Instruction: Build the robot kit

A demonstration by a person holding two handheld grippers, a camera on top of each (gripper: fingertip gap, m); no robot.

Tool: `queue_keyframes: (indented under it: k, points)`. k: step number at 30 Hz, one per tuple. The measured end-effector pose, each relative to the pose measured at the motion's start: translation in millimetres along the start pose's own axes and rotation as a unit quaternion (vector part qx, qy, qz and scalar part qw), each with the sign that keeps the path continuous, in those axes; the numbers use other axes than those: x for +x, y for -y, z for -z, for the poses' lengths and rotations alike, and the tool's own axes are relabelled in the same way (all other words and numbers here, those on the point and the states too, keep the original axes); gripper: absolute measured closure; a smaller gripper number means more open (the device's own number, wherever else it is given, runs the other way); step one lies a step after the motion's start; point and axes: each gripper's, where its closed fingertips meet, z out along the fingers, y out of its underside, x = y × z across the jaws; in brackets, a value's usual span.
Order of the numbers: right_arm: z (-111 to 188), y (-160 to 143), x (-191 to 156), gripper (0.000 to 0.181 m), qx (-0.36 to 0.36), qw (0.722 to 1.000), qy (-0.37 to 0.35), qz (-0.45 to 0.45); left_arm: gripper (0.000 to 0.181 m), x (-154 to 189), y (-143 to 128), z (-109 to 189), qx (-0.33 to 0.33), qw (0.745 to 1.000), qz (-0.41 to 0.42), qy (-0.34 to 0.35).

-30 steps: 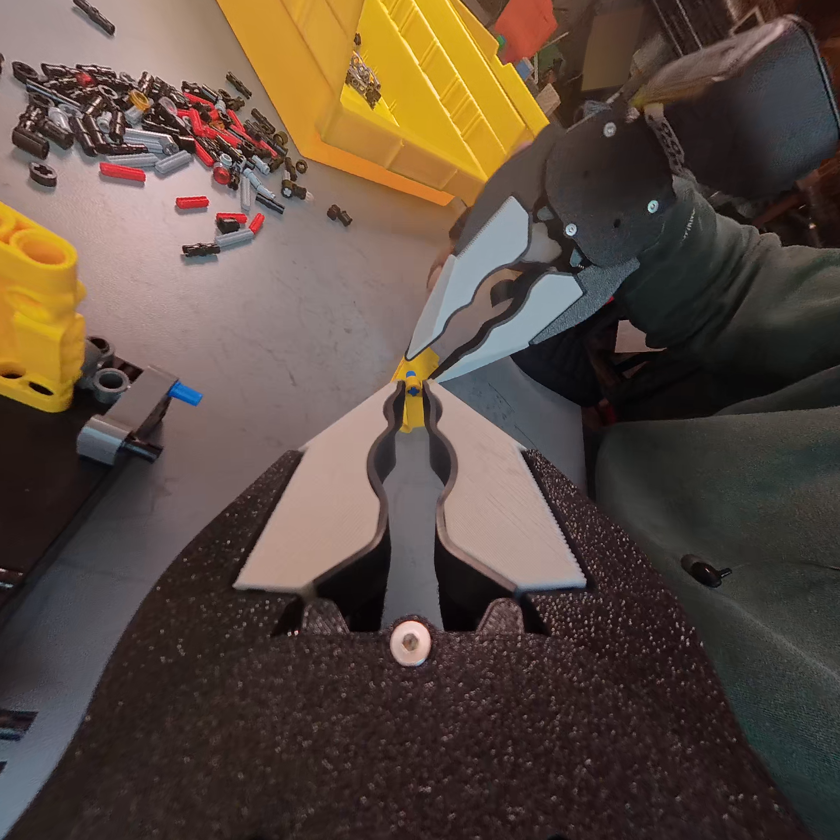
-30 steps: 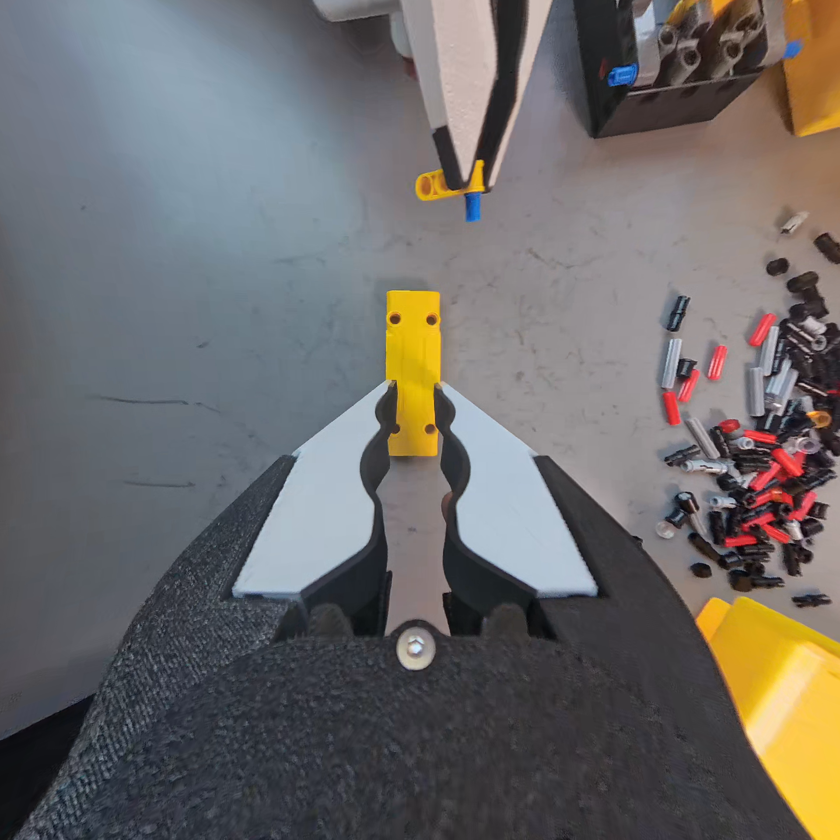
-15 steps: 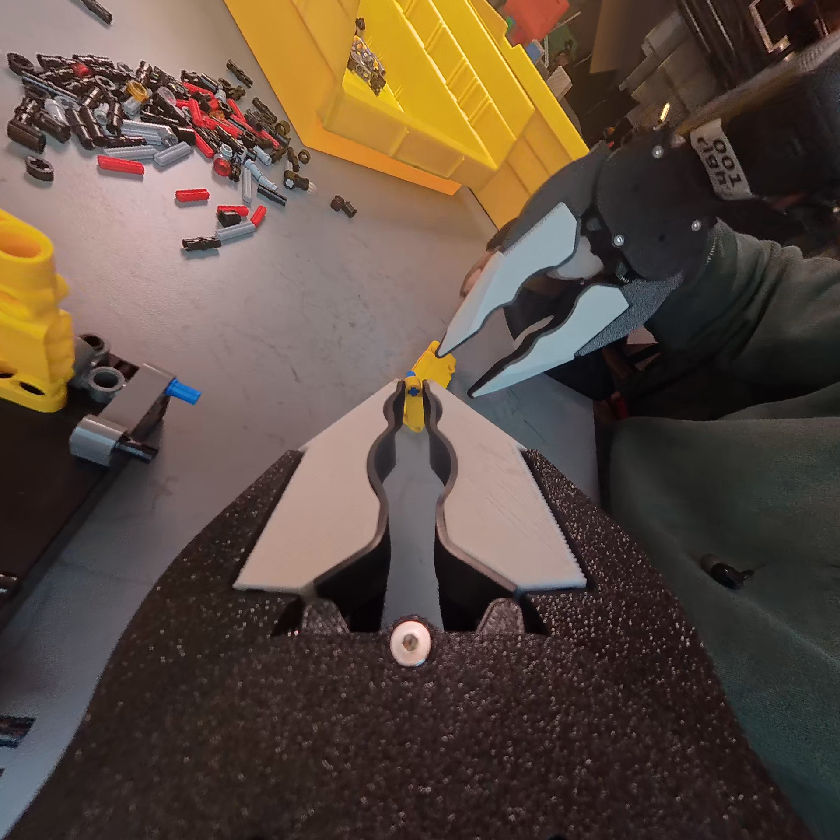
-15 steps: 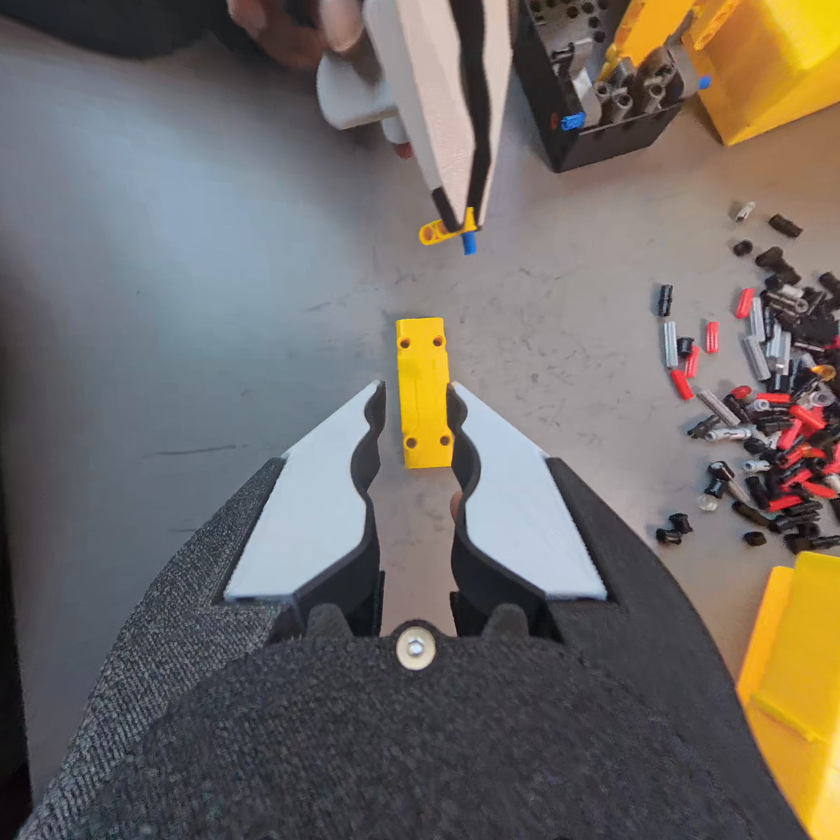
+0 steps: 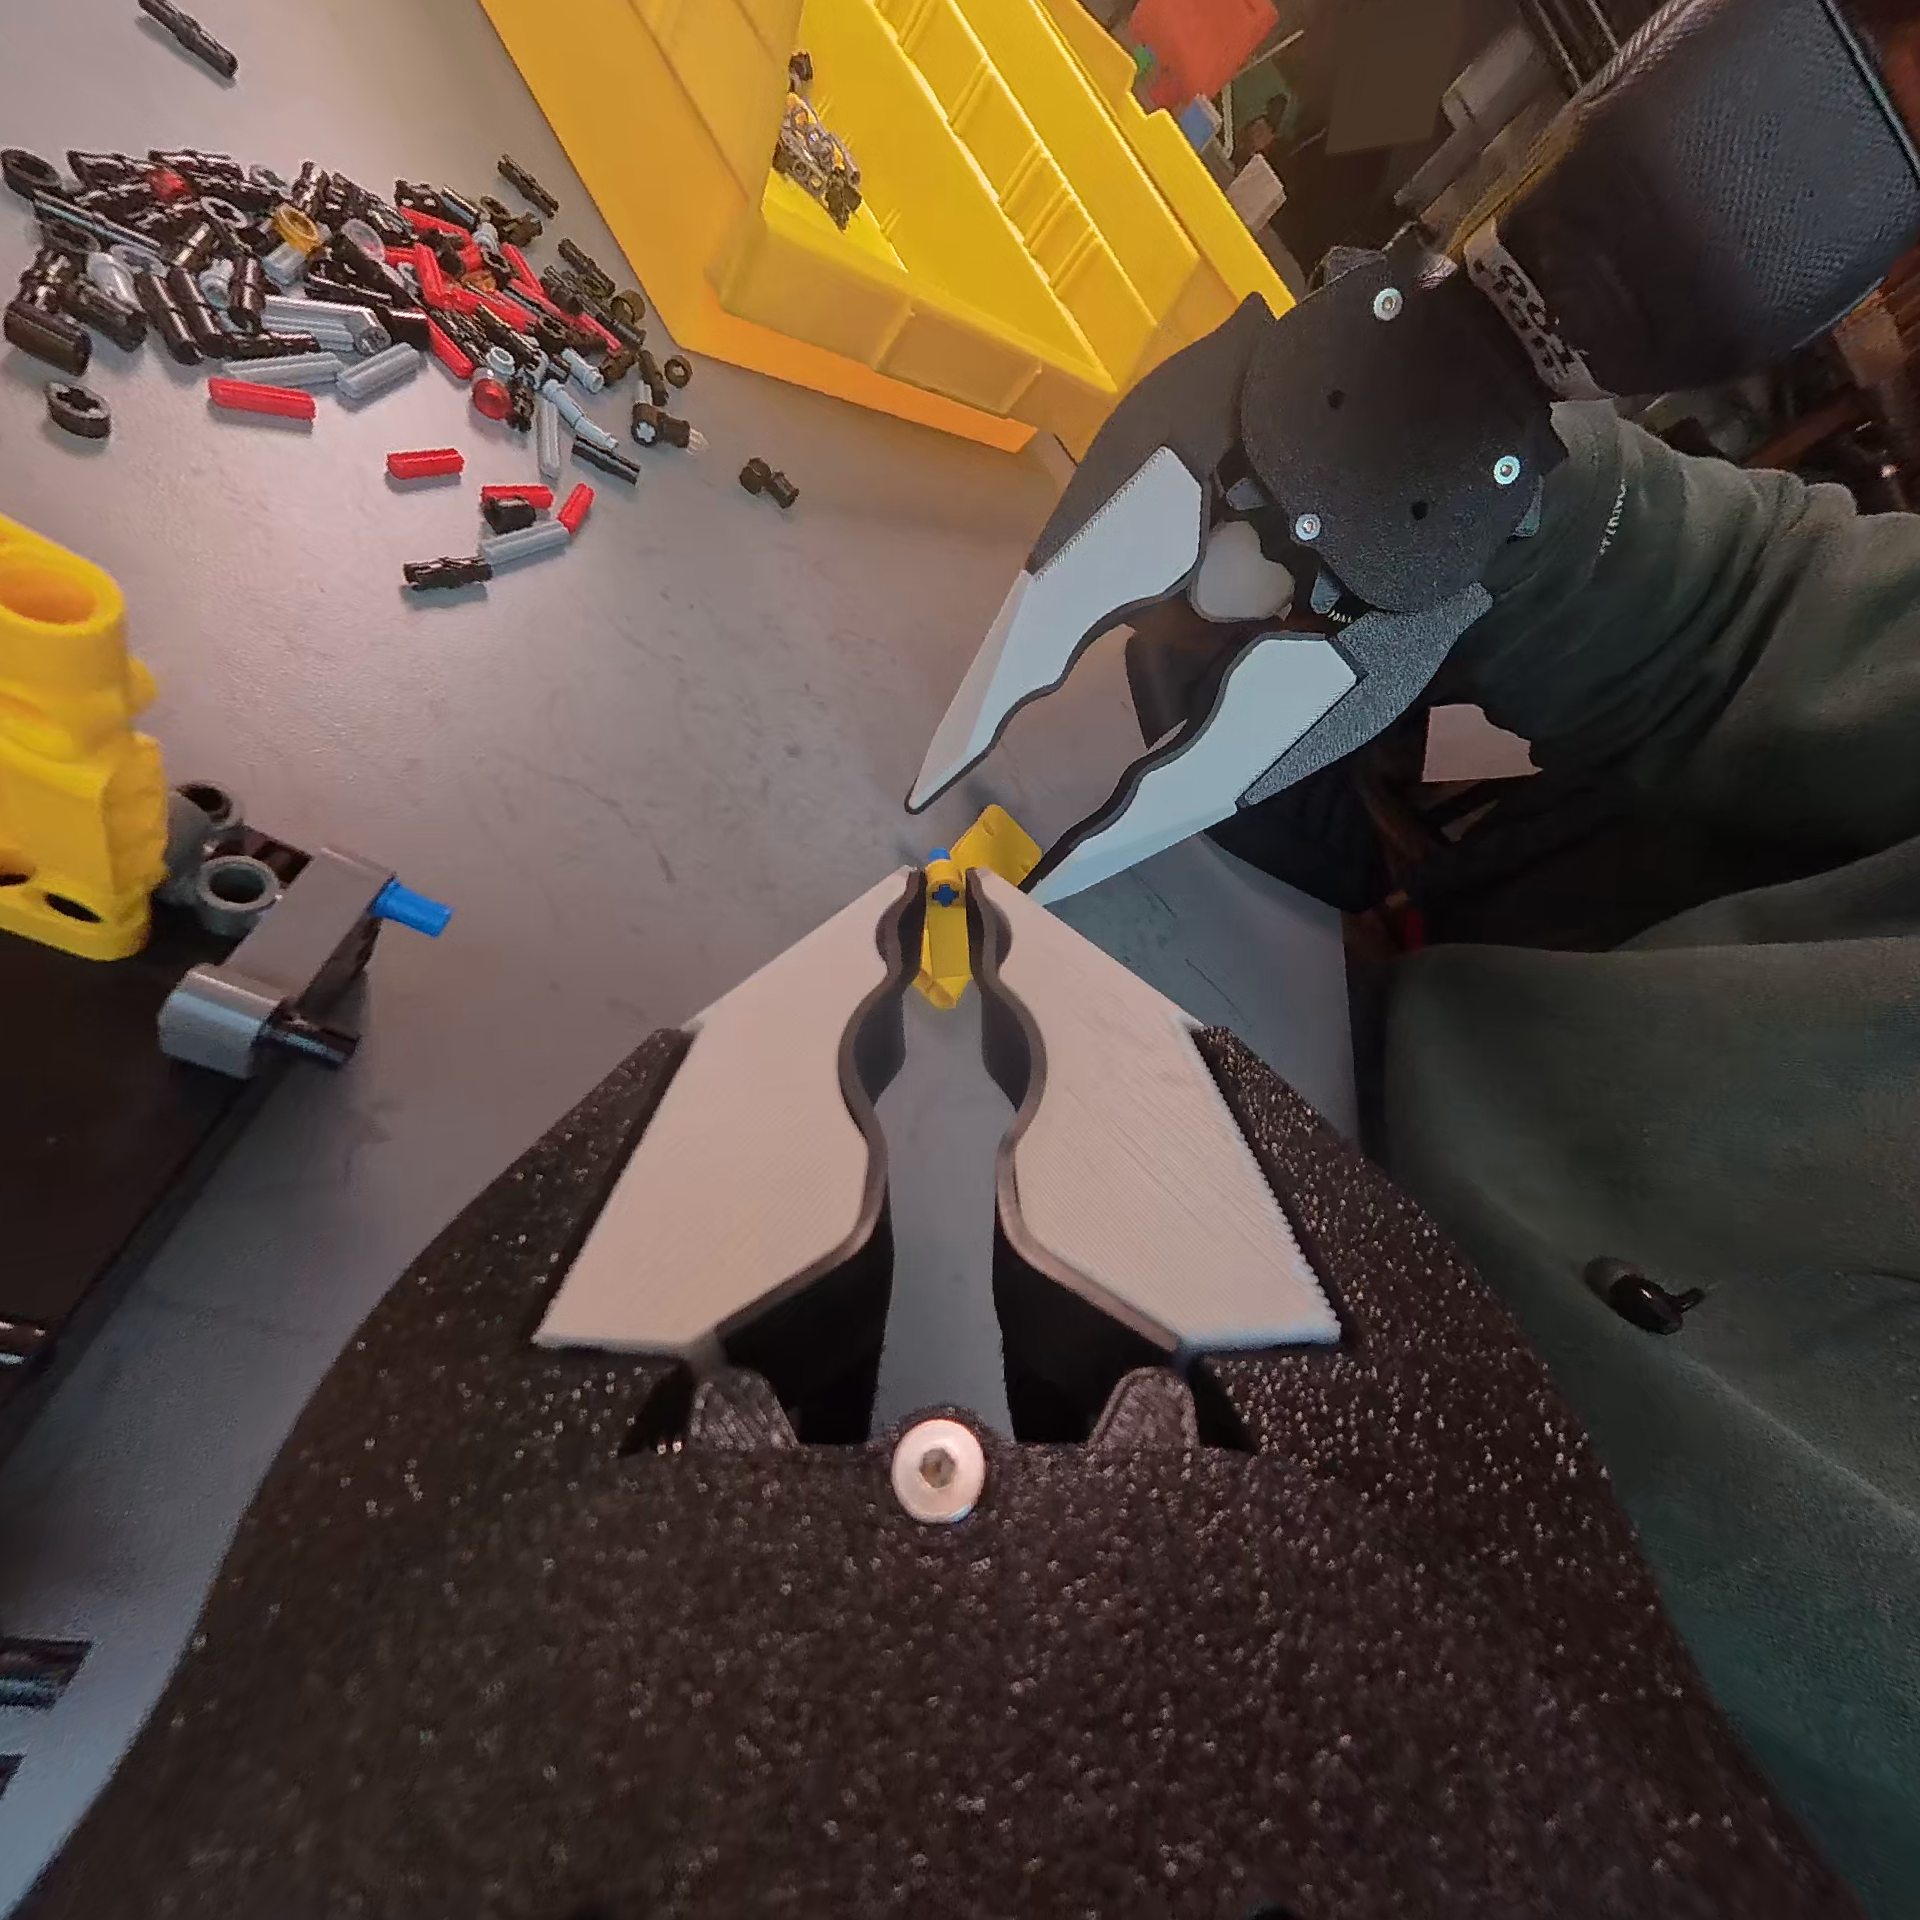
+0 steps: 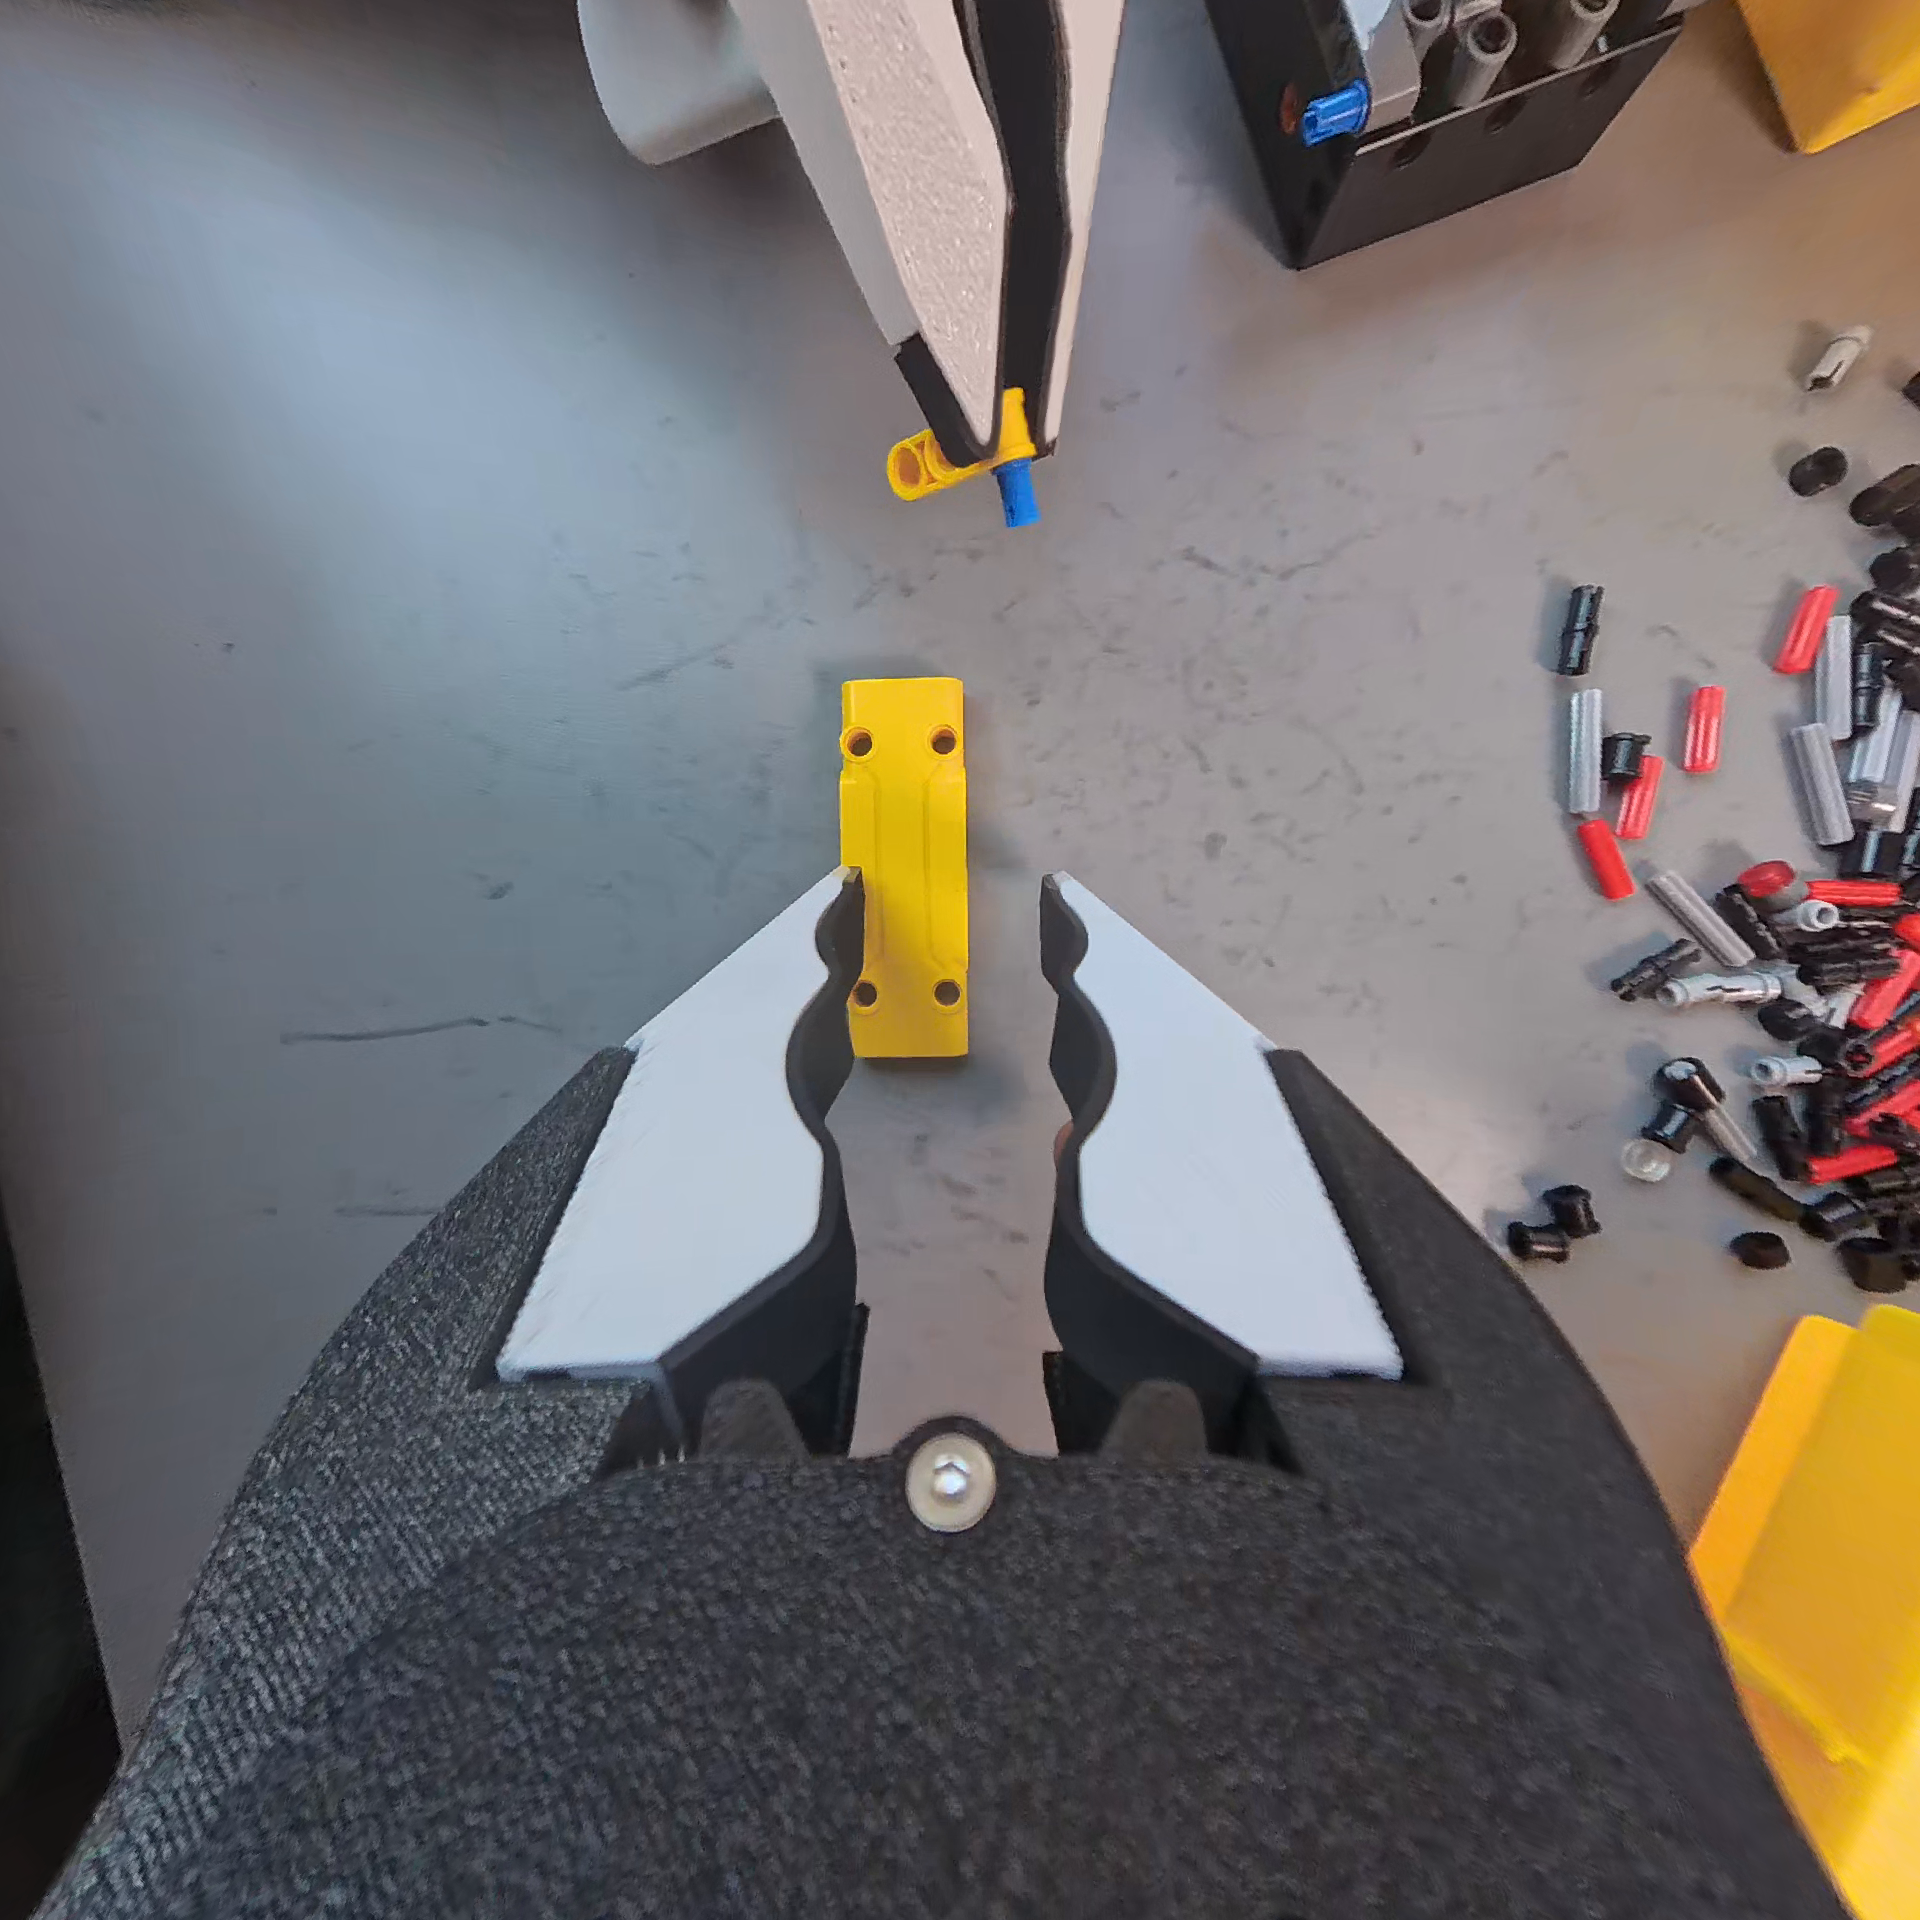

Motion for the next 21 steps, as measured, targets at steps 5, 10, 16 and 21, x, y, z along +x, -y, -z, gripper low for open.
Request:
queue_keyframes:
  k: [5, 10, 16, 21]
  points:
    - [-3.4, -7.6, -14.7, 0.143, -0.01, 1.0, -0.015, 0.022, 0.175, -1.2, 1.2, 1.5, 0.003, 1.0, 0.0, 0.003]
    - [-2.7, -6.8, -21.9, 0.158, 0.017, 0.999, -0.03, 0.038, 0.175, 0.8, 0.9, 0.6, 0.001, 1.0, -0.003, 0.001]
    - [-3.2, -4.3, -21.1, 0.154, -0.004, 0.995, -0.022, 0.096, 0.175, 1.1, -2.7, -1.1, -0.008, 1.0, -0.006, -0.001]
    - [-7.4, 0.6, -29.0, 0.147, -0.029, 0.991, 0.015, 0.129, 0.175, 9.2, -6.3, -1.0, -0.027, 0.999, -0.045, -0.011]
